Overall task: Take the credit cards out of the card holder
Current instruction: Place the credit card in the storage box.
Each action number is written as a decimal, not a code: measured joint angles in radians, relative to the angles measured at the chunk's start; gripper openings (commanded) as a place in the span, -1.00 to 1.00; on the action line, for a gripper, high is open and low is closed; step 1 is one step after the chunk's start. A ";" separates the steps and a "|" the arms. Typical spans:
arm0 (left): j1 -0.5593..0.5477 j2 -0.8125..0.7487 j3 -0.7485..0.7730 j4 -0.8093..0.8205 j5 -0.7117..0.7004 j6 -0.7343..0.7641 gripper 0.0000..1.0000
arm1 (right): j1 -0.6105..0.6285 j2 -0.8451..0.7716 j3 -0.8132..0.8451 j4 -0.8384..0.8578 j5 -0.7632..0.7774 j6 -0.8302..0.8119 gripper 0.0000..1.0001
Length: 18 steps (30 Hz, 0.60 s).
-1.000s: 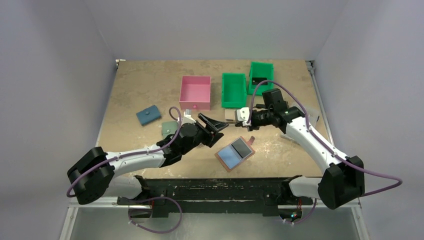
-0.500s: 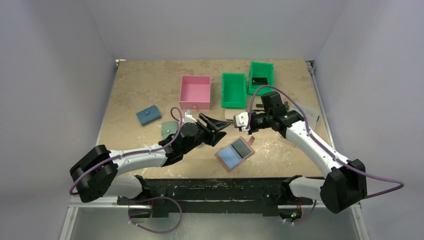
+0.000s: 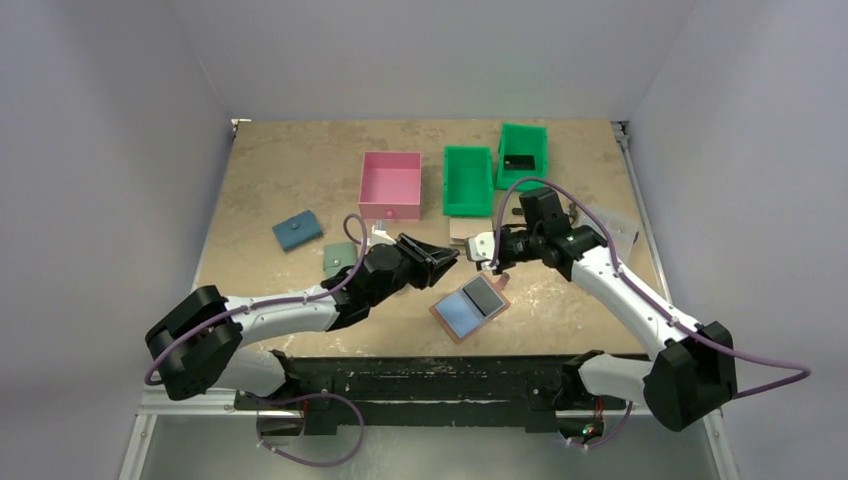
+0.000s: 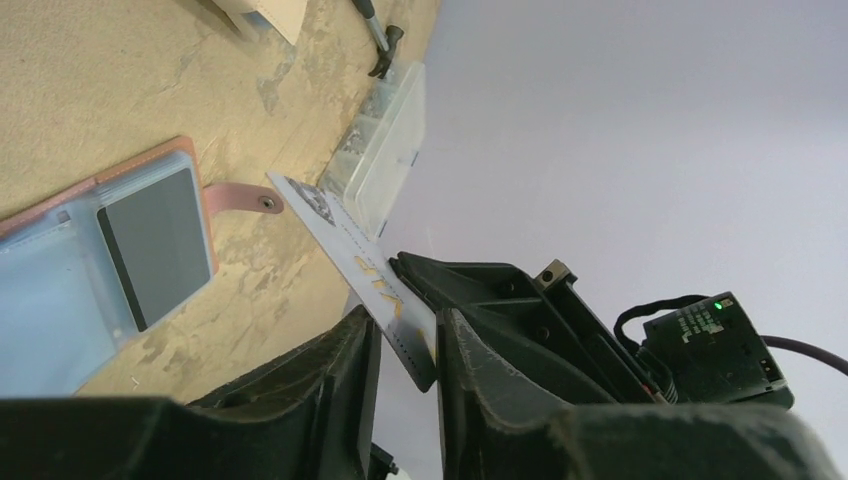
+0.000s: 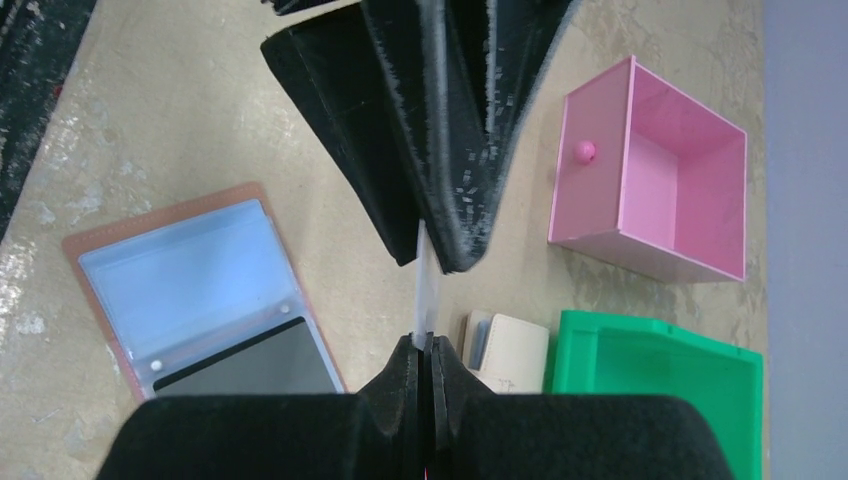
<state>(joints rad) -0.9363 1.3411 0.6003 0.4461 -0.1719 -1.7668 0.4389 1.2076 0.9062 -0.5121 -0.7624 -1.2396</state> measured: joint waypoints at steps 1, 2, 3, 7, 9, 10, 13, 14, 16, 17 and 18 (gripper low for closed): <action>0.000 0.005 0.000 0.001 0.001 -0.004 -0.74 | 0.002 0.000 0.000 0.002 0.008 -0.002 -1.00; 0.000 0.008 0.000 0.003 0.002 -0.008 -0.87 | 0.002 0.000 0.000 0.002 0.013 -0.003 -0.95; 0.000 0.011 0.001 0.007 0.002 -0.011 -0.98 | 0.003 0.000 -0.002 0.004 0.018 -0.006 -0.88; 0.001 0.020 0.003 0.023 0.005 -0.023 -1.00 | 0.005 -0.005 -0.015 0.011 0.029 -0.019 -0.79; 0.002 0.024 0.003 0.032 0.007 -0.023 -1.00 | 0.005 -0.008 -0.015 0.013 0.037 -0.023 -0.63; 0.003 0.026 0.003 0.036 0.008 -0.022 -1.00 | 0.005 -0.010 -0.015 0.013 0.039 -0.024 -0.47; 0.005 0.027 0.000 0.040 0.011 -0.003 -1.00 | 0.005 -0.018 -0.015 0.012 0.040 -0.016 0.17; 0.006 0.027 -0.002 0.044 0.011 0.008 -1.00 | 0.005 -0.021 -0.015 0.010 0.038 -0.009 0.37; 0.010 0.026 -0.006 0.046 0.008 0.045 -1.00 | -0.001 -0.023 -0.011 -0.005 0.021 0.010 0.61; 0.012 0.023 -0.008 0.043 0.006 0.072 -1.00 | -0.010 -0.023 -0.005 -0.021 0.004 0.013 0.68; 0.014 0.018 -0.010 0.033 0.000 0.113 -1.00 | -0.031 -0.022 0.011 -0.056 -0.032 0.016 0.72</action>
<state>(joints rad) -0.9222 1.3586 0.5907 0.4789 -0.1715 -1.6539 0.4076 1.1858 0.9176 -0.5678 -0.7948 -1.2232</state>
